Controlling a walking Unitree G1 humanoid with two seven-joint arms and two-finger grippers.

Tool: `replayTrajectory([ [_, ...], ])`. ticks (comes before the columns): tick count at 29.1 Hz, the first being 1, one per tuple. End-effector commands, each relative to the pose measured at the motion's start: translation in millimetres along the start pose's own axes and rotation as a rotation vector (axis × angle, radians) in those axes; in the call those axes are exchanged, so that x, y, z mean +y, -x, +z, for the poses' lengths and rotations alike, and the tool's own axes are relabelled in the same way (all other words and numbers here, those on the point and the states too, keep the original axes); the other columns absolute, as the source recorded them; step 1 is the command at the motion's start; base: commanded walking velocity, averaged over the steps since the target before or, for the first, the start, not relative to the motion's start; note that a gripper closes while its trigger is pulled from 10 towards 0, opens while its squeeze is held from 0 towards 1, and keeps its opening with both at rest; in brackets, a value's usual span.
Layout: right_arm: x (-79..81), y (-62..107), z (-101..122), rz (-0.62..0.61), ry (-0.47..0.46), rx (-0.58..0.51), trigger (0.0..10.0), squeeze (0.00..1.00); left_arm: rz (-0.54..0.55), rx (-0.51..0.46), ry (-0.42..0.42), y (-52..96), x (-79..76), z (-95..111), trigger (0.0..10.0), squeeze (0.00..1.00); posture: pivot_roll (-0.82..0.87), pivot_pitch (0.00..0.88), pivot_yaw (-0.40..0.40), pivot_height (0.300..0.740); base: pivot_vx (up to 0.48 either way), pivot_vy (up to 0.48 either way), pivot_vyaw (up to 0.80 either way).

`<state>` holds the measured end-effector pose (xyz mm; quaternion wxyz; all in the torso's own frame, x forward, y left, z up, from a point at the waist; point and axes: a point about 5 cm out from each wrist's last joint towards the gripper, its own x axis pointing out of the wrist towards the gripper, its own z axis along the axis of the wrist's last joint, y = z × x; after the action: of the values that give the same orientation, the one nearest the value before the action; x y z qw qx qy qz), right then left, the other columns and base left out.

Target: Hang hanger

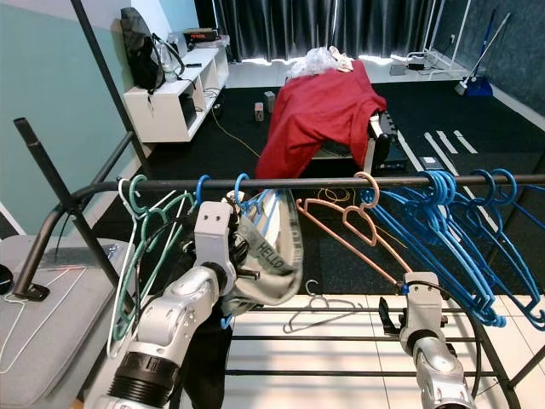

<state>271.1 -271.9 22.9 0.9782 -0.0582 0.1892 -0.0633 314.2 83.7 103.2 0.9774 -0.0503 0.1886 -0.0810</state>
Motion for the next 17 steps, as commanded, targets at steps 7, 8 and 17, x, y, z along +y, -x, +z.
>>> replayTrajectory([
  [7,-1.6,0.7,-2,0.0,-0.002,0.017,10.0,0.0,-0.048,-0.009,-0.063,16.2,19.9,-19,10.0,1.0,-0.04,0.0,0.037,0.735,0.0,0.0,0.0],
  [8,-1.9,0.9,-2,0.0,-0.001,0.018,10.0,0.0,-0.05,-0.045,-0.075,20.7,26.5,-18,10.0,1.0,-0.04,0.0,0.037,0.735,0.0,0.0,0.0],
  [17,-7.3,7.3,-21,0.004,0.075,0.091,10.0,0.0,0.216,-0.128,-0.092,77.9,112.7,-53,10.0,1.0,-0.01,0.0,0.009,0.735,0.0,0.0,0.0],
])
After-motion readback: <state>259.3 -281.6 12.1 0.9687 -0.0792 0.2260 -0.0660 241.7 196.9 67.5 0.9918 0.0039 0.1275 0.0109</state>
